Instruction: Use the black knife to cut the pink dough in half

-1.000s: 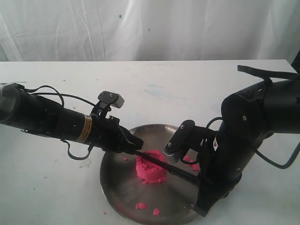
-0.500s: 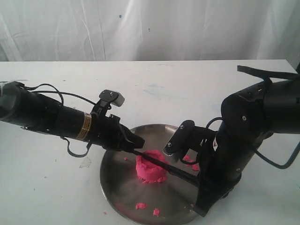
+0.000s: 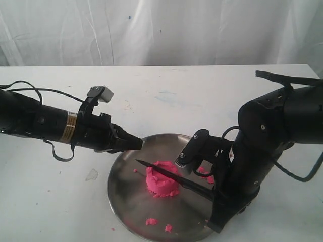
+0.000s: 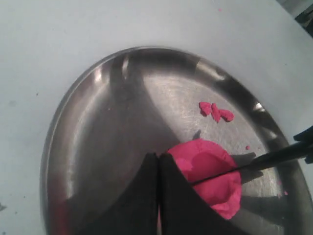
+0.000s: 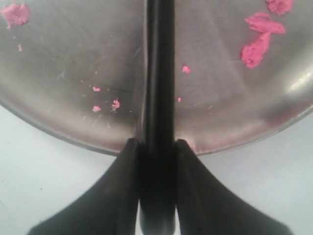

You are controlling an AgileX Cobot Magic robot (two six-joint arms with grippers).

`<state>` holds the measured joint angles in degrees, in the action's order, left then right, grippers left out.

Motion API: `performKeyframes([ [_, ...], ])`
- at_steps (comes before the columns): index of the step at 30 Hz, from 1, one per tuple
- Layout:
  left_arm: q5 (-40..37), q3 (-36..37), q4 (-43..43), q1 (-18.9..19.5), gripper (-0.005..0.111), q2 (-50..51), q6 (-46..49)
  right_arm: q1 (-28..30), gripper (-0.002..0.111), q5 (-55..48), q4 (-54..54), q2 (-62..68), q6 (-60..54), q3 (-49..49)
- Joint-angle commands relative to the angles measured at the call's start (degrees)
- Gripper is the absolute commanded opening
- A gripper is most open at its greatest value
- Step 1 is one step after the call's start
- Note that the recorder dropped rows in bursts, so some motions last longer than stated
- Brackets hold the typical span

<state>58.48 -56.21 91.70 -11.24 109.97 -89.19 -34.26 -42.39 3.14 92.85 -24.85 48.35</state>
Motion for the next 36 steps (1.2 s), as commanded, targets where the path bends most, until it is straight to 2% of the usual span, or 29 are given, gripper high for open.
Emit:
performKeyframes([
  [1,-0.7,1.3,0.4,0.1,0.000,-0.3,-0.3,0.0,0.000,0.3,0.5,-0.1,0.1,0.2],
  [5,0.1,2.3,1.0,-2.0,0.000,-0.3,0.1,0.0,0.000,0.6,1.8,-0.1,0.1,0.2],
  [9,-5.1,2.4,1.0,-5.4,0.000,-0.3,1.1,0.0,0.000,1.4,2.3,-0.1,0.1,0.2],
  [13,-8.4,2.4,0.9,-7.1,0.000,-0.3,1.2,0.0,0.000,1.4,2.3,-0.1,0.1,0.2],
  [36,-15.3,2.4,2.6,-7.1,0.000,-0.3,1.6,0.0,0.000,0.8,2.6,2.7,0.1,0.2],
])
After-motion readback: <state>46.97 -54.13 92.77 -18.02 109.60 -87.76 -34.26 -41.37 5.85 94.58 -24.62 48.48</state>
